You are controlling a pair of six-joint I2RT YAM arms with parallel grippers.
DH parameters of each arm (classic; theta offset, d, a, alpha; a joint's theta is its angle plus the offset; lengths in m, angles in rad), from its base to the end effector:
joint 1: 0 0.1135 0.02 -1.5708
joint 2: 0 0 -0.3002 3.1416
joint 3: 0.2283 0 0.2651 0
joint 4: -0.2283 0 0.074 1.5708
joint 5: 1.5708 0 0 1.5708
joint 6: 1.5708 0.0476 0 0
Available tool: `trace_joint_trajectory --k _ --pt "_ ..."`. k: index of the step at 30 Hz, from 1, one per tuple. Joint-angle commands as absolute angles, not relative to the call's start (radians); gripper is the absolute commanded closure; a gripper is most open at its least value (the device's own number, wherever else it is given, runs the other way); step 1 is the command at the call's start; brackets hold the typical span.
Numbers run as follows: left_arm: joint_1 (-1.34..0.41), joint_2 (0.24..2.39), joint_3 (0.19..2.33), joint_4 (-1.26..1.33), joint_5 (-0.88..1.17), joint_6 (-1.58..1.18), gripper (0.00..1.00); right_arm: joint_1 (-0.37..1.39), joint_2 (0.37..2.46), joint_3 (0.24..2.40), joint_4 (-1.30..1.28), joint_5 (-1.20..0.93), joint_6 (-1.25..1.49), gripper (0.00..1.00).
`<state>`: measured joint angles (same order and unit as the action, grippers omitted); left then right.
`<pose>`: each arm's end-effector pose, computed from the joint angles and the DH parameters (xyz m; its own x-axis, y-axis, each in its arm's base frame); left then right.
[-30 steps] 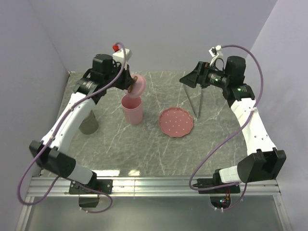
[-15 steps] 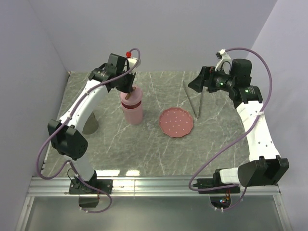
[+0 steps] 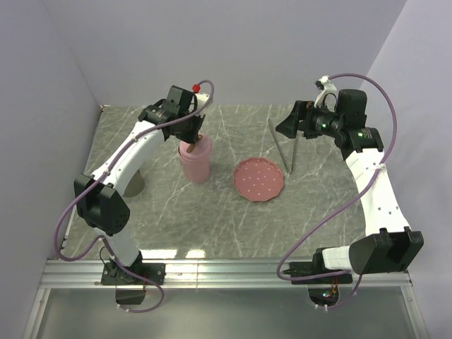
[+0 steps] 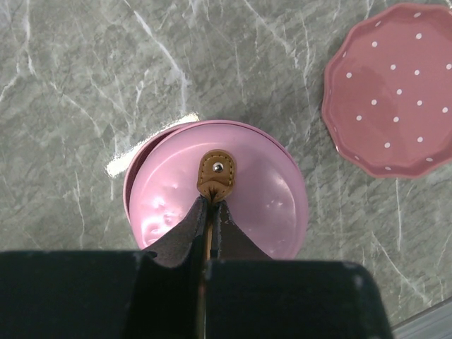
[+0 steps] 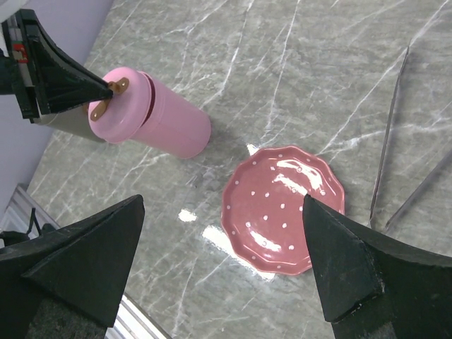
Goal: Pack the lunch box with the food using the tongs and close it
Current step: Put the lid back on the lunch box, then move the lunch box
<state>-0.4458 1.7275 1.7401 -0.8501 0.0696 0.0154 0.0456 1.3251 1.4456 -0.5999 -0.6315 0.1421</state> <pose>0.3645 -0.1779 0.3830 -0.6630 0.3339 -0.6700 0.4824 0.8750 -0.0414 0.2943 0.0416 0.4434 -0.5354 0.0900 -0.8398 -0.4891 0.7775 0.3952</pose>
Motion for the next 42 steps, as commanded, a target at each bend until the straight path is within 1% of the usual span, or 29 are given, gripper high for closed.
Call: trace_joint_trajectory --k 1,15,25,32,34,38,42 --pt "-0.454 1.727 1.736 -0.821 0.043 0.023 1.0 0.04 1.296 1.437 -0.581 -0.63 0.141 0.0" --pt "-0.468 1.729 1.671 -0.796 -0.05 0.023 1.0 0.038 1.307 1.433 -0.574 -0.646 0.147 0.0" --pt "-0.468 1.744 1.62 -0.764 -0.037 0.031 1.0 0.038 1.302 1.419 -0.568 -0.657 0.149 0.0" --pt "-0.468 1.738 1.537 -0.736 -0.032 0.025 1.0 0.037 1.292 1.399 -0.56 -0.647 0.146 0.0" --pt "-0.468 1.73 1.519 -0.72 -0.047 0.037 1.0 0.038 1.292 1.399 -0.56 -0.647 0.143 0.0" --pt "-0.451 1.721 1.493 -0.689 -0.145 0.084 1.0 0.038 1.293 1.404 -0.561 -0.647 0.143 0.0" --pt "-0.404 1.712 1.508 -0.686 -0.175 0.112 1.0 0.038 1.293 1.402 -0.56 -0.65 0.144 0.0"
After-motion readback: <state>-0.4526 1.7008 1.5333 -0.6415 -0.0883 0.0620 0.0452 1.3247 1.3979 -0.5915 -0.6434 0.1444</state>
